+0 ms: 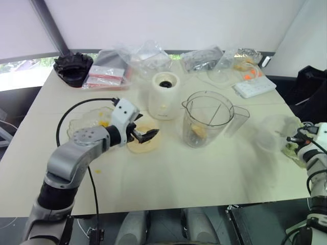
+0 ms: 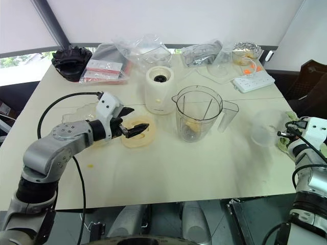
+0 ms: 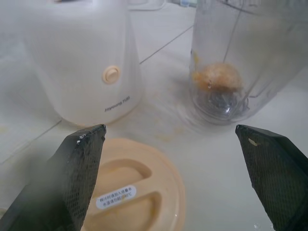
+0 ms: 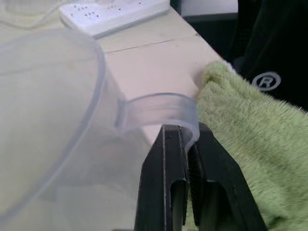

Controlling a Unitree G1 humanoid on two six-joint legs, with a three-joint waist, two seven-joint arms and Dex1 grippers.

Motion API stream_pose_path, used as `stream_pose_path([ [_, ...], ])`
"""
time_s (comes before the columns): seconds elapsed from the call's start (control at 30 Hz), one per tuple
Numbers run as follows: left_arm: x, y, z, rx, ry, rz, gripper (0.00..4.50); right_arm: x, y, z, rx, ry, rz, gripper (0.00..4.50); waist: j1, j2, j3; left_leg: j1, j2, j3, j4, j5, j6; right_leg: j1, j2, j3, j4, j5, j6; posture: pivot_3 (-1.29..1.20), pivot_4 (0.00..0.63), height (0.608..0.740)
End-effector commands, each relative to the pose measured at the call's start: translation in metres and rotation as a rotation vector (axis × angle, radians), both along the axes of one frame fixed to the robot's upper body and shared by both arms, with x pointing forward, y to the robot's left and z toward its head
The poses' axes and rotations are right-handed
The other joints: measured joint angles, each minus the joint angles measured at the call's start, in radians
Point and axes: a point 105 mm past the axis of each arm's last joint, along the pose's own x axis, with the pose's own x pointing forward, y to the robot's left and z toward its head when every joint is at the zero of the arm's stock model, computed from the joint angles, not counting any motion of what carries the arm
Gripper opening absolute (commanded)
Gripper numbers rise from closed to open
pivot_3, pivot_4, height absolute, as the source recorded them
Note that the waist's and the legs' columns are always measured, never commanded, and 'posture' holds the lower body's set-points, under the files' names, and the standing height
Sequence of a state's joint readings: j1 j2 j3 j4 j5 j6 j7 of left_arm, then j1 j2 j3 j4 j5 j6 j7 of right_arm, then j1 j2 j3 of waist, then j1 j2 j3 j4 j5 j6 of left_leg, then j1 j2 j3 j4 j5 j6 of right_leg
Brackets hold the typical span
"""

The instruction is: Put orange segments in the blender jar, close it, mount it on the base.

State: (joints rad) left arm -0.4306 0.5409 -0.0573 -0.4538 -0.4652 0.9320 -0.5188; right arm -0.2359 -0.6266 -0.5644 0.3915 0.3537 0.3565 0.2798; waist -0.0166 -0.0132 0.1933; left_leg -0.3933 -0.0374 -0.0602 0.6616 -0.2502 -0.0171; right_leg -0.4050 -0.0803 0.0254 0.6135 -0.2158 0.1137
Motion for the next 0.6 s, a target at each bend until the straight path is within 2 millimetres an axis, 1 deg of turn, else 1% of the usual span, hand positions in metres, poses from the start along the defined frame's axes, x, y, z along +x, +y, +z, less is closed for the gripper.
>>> stream_pose_path([
  [0.03, 0.001, -0.001, 0.013, -0.007, -0.056, -0.008, 4.5, 0.005, 0.001, 0.039, 0.0, -0.18, -0.002, 0.05, 0.0, 0.001, 0.0, 0.0, 0.0, 0.0, 0.0, 0.0, 0.0, 0.0, 0.0, 0.0, 0.0, 0.0, 0.0, 0.0, 0.15, 0.74],
  [0.2, 0.002, -0.003, 0.014, -0.006, -0.059, -0.015, 4.5, 0.008, 0.006, 0.06, 0.016, -0.288, 0.011, 0.05, 0.002, 0.002, 0.001, 0.0, 0.0, 0.0, -0.001, 0.0, 0.0, -0.001, 0.0, 0.001, 0.0, 0.0, 0.0, 0.0, 0.15, 0.74],
  [0.3, 0.002, -0.003, 0.014, -0.004, -0.059, -0.018, 4.5, 0.008, 0.009, 0.076, -0.008, -0.344, 0.016, 0.05, 0.002, 0.002, 0.001, 0.0, 0.0, 0.0, -0.002, 0.0, 0.0, -0.001, 0.0, 0.001, 0.0, 0.0, 0.0, 0.0, 0.15, 0.74],
  [0.37, 0.002, -0.003, 0.014, -0.002, -0.06, -0.021, 4.5, 0.008, 0.012, 0.09, -0.036, -0.372, 0.029, 0.05, 0.002, 0.002, 0.001, 0.0, 0.0, 0.0, -0.002, 0.0, 0.0, -0.001, 0.0, 0.0, 0.0, 0.0, 0.0, 0.0, 0.15, 0.74],
  [0.43, 0.001, -0.003, 0.013, 0.0, -0.052, -0.024, 4.5, 0.008, 0.015, 0.109, -0.094, -0.395, 0.048, 0.05, 0.002, 0.002, 0.001, 0.0, 0.0, 0.0, -0.002, 0.0, 0.0, -0.001, 0.0, 0.001, 0.0, 0.0, 0.0, 0.0, 0.15, 0.74],
  [0.53, 0.001, -0.003, 0.013, -0.002, -0.051, -0.028, 4.5, 0.009, 0.019, 0.128, -0.136, -0.426, 0.067, 0.05, 0.002, 0.003, 0.001, 0.0, 0.0, 0.0, -0.003, 0.0, 0.0, -0.002, -0.001, 0.001, 0.0, 0.0, 0.0, 0.0, 0.15, 0.74],
  [0.6, 0.0, -0.004, 0.012, -0.007, -0.051, -0.04, 4.5, 0.01, 0.025, 0.151, -0.193, -0.451, 0.101, 0.05, 0.001, 0.003, 0.002, 0.0, 0.0, 0.0, -0.003, 0.0, 0.0, -0.002, -0.001, 0.001, 0.0, 0.0, 0.0, 0.0, 0.15, 0.74],
])
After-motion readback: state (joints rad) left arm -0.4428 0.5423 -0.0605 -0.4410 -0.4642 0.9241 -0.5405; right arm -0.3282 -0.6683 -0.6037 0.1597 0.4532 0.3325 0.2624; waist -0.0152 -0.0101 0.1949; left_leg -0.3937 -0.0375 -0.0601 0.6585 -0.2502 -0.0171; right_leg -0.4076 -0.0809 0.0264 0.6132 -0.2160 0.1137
